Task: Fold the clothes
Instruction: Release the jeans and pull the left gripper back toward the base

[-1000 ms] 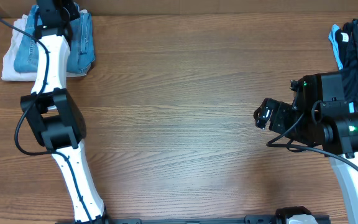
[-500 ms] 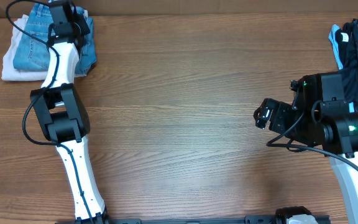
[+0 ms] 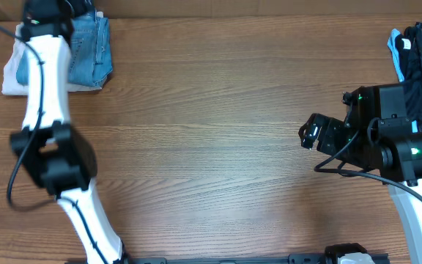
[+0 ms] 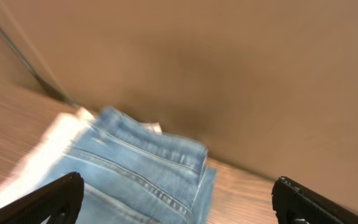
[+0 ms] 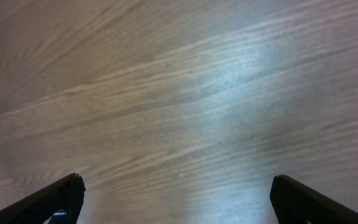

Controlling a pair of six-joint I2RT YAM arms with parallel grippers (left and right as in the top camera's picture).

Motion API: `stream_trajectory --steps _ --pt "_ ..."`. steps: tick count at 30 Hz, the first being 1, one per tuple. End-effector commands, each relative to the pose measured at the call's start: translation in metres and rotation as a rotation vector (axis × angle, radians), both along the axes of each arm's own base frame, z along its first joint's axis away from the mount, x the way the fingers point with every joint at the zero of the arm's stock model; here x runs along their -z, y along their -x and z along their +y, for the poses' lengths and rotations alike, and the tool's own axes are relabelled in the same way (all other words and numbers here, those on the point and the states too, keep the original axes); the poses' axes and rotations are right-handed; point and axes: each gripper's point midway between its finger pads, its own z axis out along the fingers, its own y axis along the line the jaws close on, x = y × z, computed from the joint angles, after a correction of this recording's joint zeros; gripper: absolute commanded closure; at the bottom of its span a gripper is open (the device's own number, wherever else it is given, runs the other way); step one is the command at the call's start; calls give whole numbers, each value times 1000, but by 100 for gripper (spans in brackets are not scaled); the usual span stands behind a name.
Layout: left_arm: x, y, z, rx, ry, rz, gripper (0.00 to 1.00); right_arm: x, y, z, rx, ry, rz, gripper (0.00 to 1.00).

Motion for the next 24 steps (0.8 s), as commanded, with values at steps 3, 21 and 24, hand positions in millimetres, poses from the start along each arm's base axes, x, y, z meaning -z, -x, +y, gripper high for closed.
stream_trajectory --steps 3,21,24 --pt "-112 65 -22 46 4 -96 0 -21 -8 7 -16 -47 -87 0" --pt "-184 263 -122 321 140 38 0 -89 78 -10 6 -33 -398 0" --pt "-179 280 -146 392 122 63 0 -85 91 -11 6 -34 -394 0"
